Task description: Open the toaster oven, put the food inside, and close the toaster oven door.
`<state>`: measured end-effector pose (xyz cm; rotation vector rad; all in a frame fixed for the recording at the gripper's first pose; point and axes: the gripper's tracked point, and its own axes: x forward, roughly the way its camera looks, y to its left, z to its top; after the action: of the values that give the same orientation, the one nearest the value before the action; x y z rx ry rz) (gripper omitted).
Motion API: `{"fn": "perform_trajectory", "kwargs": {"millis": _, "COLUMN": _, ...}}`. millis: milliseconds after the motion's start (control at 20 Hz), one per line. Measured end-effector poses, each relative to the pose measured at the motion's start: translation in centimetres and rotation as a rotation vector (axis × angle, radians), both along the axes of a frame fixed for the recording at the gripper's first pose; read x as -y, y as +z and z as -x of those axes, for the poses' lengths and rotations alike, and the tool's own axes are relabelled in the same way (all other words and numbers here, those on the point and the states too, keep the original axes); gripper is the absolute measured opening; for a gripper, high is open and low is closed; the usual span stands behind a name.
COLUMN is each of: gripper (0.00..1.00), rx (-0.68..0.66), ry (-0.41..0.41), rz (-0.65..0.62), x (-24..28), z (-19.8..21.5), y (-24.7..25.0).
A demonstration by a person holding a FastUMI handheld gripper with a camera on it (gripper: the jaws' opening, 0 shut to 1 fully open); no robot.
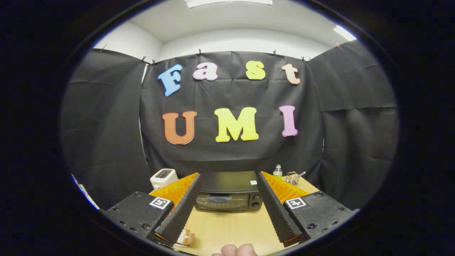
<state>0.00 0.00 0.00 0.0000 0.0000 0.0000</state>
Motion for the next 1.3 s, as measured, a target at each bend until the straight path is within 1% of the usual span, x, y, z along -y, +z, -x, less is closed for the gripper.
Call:
{"fn": "perform_trajectory", "kwargs": {"millis": 450, "gripper": 1.00, "rx": -0.001, "ry": -0.002, "rz": 0.004, "x": -0.8, "z": -1.0, "y": 0.5}}
{"fn": "perform_trajectory", "kwargs": {"millis": 800, "gripper": 1.00, "rx": 0.032, "ry": -0.012, "rz": 0.038, "x": -1.3, "z": -0.8, "y": 1.6}}
{"fn": "perform_trajectory", "kwargs": {"millis": 1100, "gripper": 1.00, "rx": 0.010, "ry": -0.023, "rz": 0.040, "x": -1.4, "z": -0.9, "y": 1.5}}
{"fn": "perform_trajectory", "kwargs": {"millis": 1300, "gripper": 1.00, "rx": -0.023, "ry": -0.018, "rz": 0.052, "x": -2.0, "z": -2.1, "y": 0.7}}
